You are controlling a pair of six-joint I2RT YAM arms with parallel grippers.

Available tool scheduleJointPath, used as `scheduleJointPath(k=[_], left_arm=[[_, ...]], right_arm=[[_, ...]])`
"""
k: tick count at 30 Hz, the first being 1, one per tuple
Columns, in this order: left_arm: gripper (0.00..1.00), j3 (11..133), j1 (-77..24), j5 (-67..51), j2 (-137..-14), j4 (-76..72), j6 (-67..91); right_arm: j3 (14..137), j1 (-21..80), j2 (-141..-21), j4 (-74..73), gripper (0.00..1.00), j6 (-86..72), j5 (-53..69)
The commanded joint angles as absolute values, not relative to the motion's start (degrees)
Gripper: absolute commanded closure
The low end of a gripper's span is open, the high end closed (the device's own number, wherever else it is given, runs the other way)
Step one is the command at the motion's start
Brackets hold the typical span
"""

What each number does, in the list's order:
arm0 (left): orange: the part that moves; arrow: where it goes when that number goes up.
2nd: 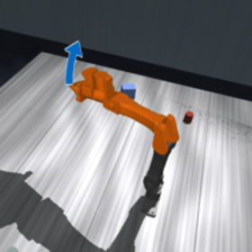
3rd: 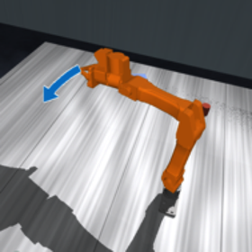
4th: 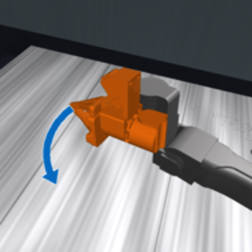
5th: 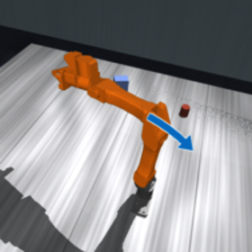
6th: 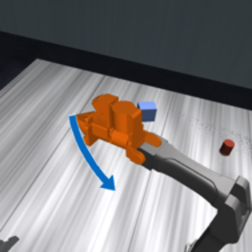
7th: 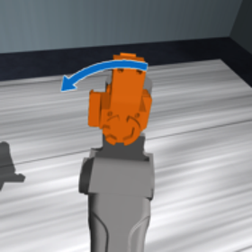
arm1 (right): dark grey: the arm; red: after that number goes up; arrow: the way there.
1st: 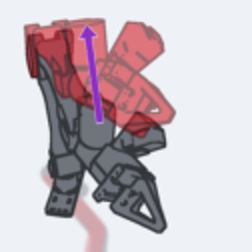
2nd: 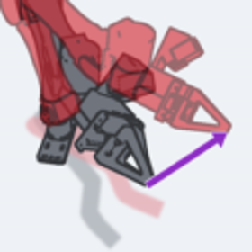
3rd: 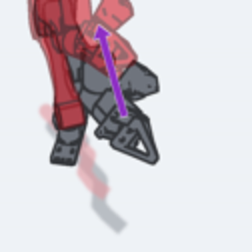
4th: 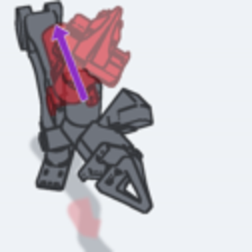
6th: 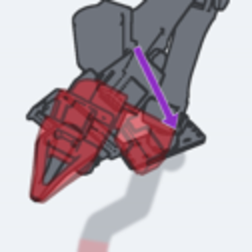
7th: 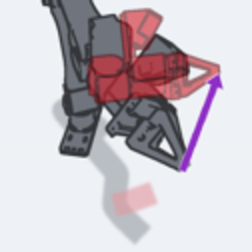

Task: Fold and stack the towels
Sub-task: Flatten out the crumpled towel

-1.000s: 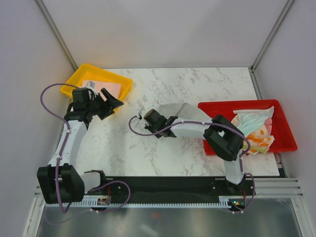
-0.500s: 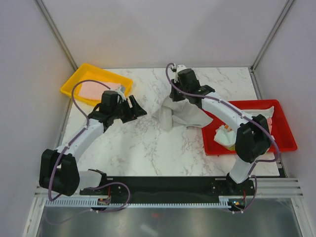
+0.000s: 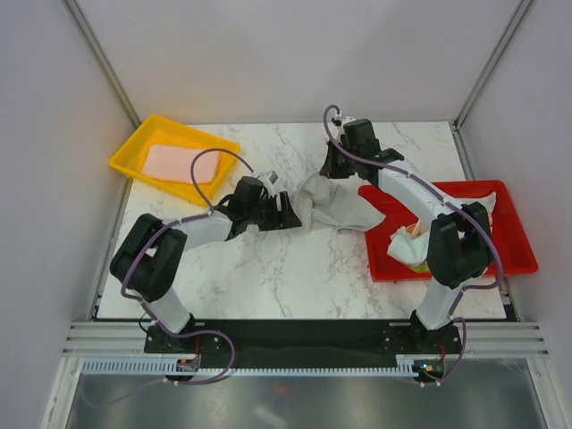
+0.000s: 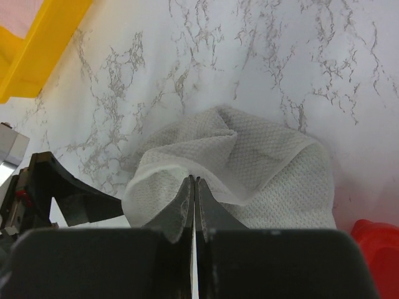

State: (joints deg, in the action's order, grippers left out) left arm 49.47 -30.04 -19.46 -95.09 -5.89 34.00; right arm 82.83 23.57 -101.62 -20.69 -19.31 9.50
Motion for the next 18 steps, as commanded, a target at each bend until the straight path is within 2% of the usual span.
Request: scheduleJointPath(k=[1,6,9,10,12,13,18], left_arm=[[0.24,51.1,-30.4,-20.8,-97.8,-13.8,30.9],[0.32,51.2,-31.7,-22.4,-100.3,-15.6,31.0],[0.59,51.2,-31.8,-22.7,-99.9,-15.6,30.7],[0.78,51.3,-31.8,-22.8,-99.5,-14.8,30.4],[0.94,53.2,-31.8,-22.4,-97.4,-12.1,29.0],[0.98,54.4,-31.8,-21.1,-96.6,-10.0,28.3],[0.98,66.7,-31.8,-16.4,-89.1,10.6,19.8]], right_arm=[[83.1,22.8,-102.5,-19.3,1.00,-19.7,12.0],[82.6,22.3,-103.2,-18.7,1.00,-19.0,13.0],[81.9,22.2,-102.9,-18.1,1.00,-18.6,13.0],[81.5,22.2,-102.3,-17.8,1.00,-18.5,13.2],[81.1,22.2,-101.4,-17.8,1.00,-18.5,13.0],[80.9,22.2,-99.9,-17.9,1.00,-18.5,12.9],[80.7,22.2,-93.1,-19.0,1.00,-17.5,12.7]])
